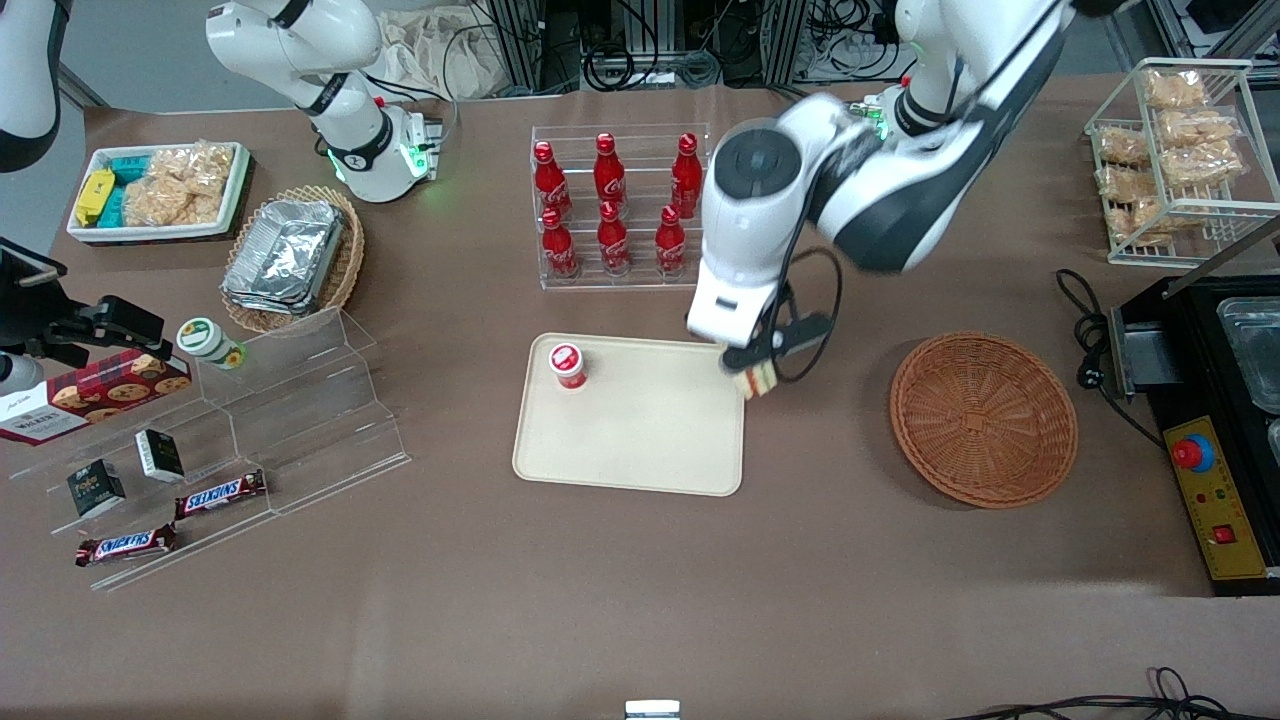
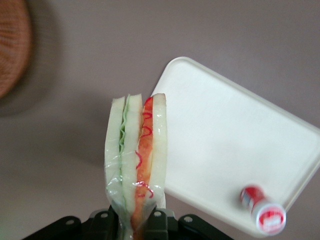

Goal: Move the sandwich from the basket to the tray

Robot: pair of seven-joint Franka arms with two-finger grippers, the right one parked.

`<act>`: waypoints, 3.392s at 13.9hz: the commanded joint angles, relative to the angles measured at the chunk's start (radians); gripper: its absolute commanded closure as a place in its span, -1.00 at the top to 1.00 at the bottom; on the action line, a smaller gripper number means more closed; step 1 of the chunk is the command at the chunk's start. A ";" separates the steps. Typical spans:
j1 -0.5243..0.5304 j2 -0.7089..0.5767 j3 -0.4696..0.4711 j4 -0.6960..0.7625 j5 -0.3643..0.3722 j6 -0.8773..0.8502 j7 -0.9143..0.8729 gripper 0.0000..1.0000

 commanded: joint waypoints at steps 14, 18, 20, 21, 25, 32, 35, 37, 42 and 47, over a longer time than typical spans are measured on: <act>-0.155 0.323 0.113 0.055 0.203 0.192 -0.141 0.13; -0.150 0.289 0.110 0.068 0.190 0.172 -0.156 1.00; -0.142 0.213 0.105 0.068 0.186 0.117 -0.200 1.00; -0.142 0.156 0.104 0.066 0.183 0.080 -0.222 1.00; -0.088 -0.129 0.112 0.068 0.031 -0.087 -0.263 1.00; 0.192 -0.357 0.110 0.065 -0.164 -0.220 0.067 1.00; 0.324 -0.407 0.112 0.058 -0.233 -0.302 0.366 1.00; 0.355 -0.424 0.150 0.061 -0.247 -0.342 0.549 1.00; 0.122 -0.510 0.572 0.042 -0.334 -0.409 0.940 1.00; -0.033 -0.671 0.895 -0.139 -0.413 -0.321 1.177 1.00</act>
